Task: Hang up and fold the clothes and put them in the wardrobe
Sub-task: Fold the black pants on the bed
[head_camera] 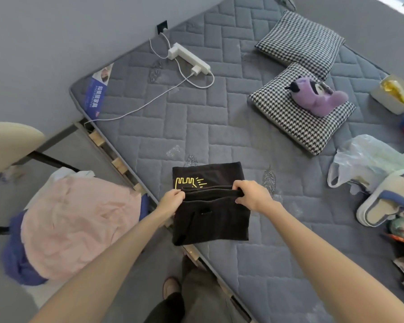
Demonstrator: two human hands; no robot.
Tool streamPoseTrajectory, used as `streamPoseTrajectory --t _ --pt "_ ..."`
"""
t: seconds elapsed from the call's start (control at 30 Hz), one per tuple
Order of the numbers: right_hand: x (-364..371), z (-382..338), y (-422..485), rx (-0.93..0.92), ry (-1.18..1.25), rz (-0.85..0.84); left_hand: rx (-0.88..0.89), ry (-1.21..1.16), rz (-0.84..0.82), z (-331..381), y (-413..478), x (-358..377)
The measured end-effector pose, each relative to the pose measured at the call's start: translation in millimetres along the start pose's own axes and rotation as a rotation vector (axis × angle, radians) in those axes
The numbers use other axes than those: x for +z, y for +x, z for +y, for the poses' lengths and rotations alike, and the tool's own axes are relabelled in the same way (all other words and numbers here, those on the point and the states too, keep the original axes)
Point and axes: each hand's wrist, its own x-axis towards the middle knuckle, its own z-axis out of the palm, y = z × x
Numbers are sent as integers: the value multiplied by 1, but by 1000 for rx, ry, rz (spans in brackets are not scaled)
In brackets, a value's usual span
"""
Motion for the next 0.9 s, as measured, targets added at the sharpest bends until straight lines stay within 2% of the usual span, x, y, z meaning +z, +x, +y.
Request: streamPoseTrajectory --t 0.13,0.23,0.37,0.47,0.53,0.6,0.67,0.77,0.9 --pt "-6 11 57 -20 27 6 -60 -70 125 24 58 -2" --pt "1 21 91 -26 61 -17 -84 -111 153 22 91 0" --pt "18 32 111 -35 159 -47 -107 -36 147 7 112 5" --pt "26 38 113 -15 294 13 -162 -269 33 2 110 4" --pt "28 40 110 40 452 60 -103 -283 -99 -1 103 0" --pt "29 40 104 101 588 93 -40 -124 -179 -7 95 -1" --pt "31 38 97 134 666 118 13 -20 -158 -16 89 4" --pt "37 36 80 146 737 132 112 -75 -129 -23 74 10" --pt "48 35 45 159 718 73 195 -66 -188 -41 41 15"
